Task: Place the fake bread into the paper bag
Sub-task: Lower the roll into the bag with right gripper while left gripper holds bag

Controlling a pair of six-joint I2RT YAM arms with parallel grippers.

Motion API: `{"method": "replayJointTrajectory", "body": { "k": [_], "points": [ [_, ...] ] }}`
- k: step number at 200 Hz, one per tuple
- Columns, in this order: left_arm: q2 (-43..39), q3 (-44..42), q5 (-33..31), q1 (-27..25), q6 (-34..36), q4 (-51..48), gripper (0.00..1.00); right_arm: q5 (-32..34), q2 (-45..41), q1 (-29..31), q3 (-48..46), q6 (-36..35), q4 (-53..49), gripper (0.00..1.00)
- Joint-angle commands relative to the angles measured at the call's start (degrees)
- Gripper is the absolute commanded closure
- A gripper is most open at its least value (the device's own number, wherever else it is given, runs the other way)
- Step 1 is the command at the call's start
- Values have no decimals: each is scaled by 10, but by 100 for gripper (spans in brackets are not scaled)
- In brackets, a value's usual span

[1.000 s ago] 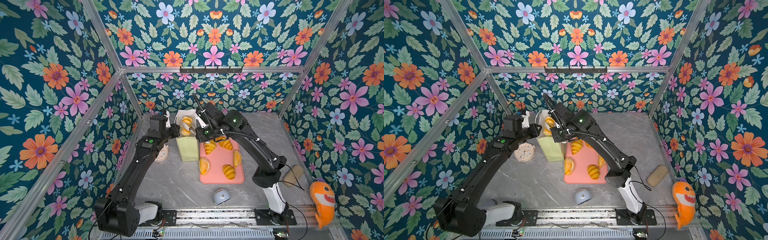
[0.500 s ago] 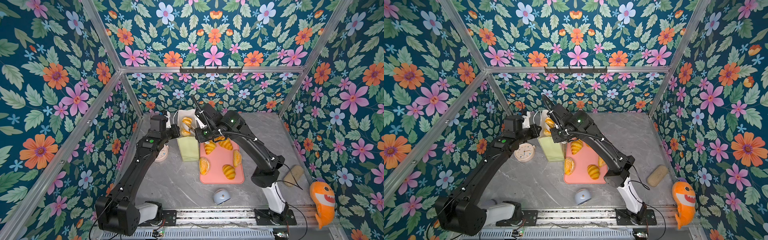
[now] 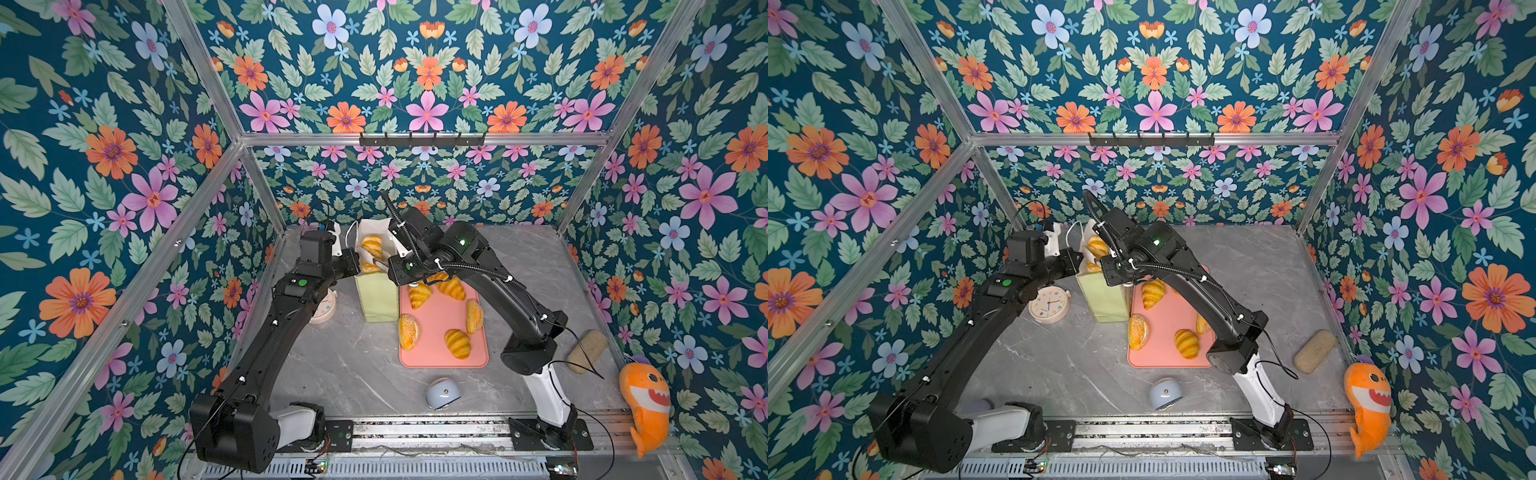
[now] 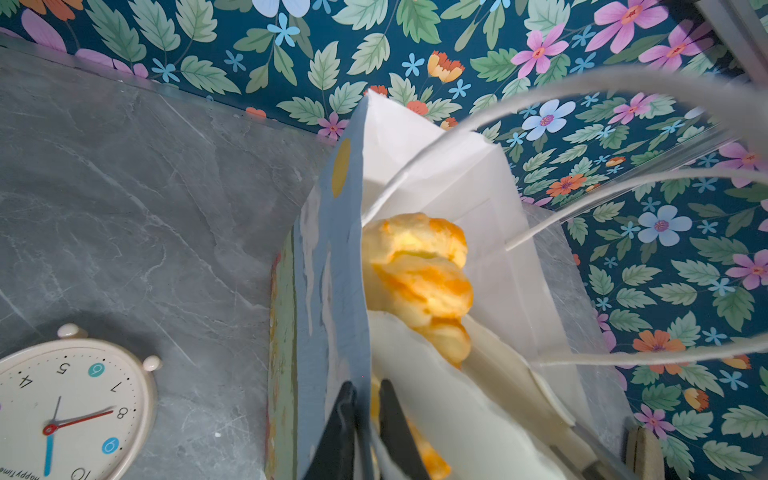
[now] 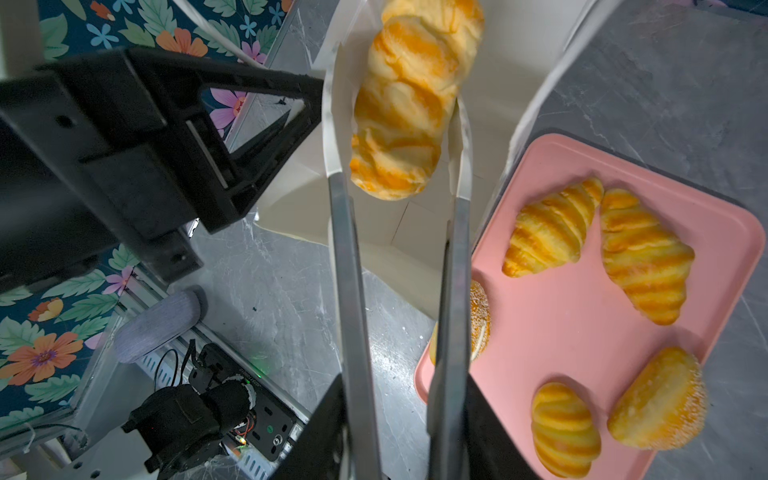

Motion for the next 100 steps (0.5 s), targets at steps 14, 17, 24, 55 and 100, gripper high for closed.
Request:
{"method": "replayJointTrajectory", "body": {
  "k": [14, 17, 24, 55, 100],
  "points": [
    [-3, 3, 4, 0, -1, 12, 86, -3, -7, 1, 5, -1, 15, 59],
    [-3, 2, 4, 0, -1, 12, 86, -4, -8, 1, 5, 0, 14, 59],
    [-3, 2, 4, 0, -1, 12, 86, -5, -9, 1, 5, -1, 15, 58],
    [-3, 2, 6, 0, -1, 12, 86, -11, -17, 0, 5, -1, 15, 56],
    [-5, 1, 7, 0, -1, 11, 87, -28, -38, 1, 5, -1, 20, 57]
  ]
}}
